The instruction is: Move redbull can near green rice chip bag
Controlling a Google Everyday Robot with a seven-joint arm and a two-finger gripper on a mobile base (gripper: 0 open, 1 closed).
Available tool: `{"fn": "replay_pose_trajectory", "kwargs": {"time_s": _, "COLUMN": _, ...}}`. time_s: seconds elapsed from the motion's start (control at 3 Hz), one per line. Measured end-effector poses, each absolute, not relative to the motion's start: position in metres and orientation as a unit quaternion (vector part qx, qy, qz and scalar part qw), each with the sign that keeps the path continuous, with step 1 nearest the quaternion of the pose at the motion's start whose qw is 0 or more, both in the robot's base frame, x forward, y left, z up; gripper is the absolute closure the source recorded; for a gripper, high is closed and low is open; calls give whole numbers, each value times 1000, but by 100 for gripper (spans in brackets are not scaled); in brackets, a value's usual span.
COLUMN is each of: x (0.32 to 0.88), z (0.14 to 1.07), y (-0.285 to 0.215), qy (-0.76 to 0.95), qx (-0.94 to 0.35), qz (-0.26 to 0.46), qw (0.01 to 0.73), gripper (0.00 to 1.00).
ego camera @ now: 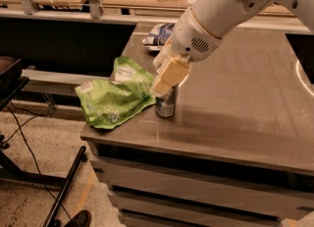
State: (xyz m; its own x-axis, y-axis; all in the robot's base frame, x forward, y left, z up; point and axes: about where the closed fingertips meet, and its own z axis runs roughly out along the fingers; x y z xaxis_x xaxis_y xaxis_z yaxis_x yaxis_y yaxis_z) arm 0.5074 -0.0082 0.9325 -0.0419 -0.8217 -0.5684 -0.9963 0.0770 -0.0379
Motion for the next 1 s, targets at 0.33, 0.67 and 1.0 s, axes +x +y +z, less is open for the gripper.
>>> {"fn": "replay_pose_trajectory", "kwargs": {"time_s": 0.33, "x": 508, "z": 931, "y": -9, "qy": 698, "qx": -651, "qz": 191, "qw": 231, "gripper": 0}}
{"fn": "replay_pose_trajectory", "kwargs": {"time_s": 0.67, "x": 512, "z": 935, "y": -27, "qy": 709, "qx": -634, "qz": 192, "qw": 243, "gripper": 0}}
{"fn": "replay_pose_trajectory", "kwargs": {"time_s": 1.0, "x": 507, "z": 934, "y": -65, "qy": 733, "qx": -606, "qz": 181, "qw": 252, "gripper": 0}}
